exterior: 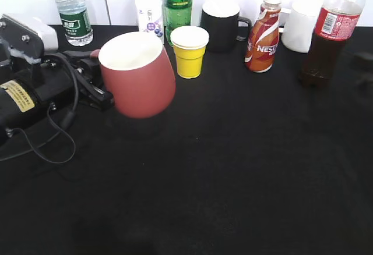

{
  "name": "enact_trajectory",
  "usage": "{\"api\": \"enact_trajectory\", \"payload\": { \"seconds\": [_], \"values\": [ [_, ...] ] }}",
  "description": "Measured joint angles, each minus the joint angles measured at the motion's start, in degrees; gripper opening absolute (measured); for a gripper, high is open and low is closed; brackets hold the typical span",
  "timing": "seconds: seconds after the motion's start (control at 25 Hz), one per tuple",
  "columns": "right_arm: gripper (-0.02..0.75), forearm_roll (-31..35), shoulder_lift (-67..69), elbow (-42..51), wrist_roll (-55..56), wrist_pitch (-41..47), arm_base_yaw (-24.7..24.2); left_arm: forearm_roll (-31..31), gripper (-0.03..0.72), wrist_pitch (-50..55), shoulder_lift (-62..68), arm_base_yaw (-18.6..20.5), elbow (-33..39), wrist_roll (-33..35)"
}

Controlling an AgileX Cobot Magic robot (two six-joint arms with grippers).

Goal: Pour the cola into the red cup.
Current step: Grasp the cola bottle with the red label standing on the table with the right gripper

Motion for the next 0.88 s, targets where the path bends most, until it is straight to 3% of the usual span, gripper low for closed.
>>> {"api": "enact_trajectory", "payload": {
  "seconds": [0.08,0.24,0.4,0.76,0.88],
  "values": [
    [0.588,-1.38,7.48,-1.04,1.38,-5.48,0.00,0.00,0.062,0.42,0.00,0.00,0.00,-0.05],
    [0.638,-3.13,17.58,-9.45,3.29,-5.20,0.00,0.00,0.062,1.40,0.00,0.00,0.00,-0.05],
    [0.624,-6.98,20.39,-13.23,3.69,-5.20,0.00,0.00,0.062,1.65,0.00,0.00,0.00,-0.07],
    [0.605,-7.13,28.28,-28.37,3.74,-0.51,0.00,0.05,0.062,1.78,0.00,0.00,0.00,-0.19],
    [0.591,-7.18,29.44,-29.30,3.74,-0.27,0.00,0.05,0.062,1.80,0.00,0.00,0.00,-0.19]
  ]
}}
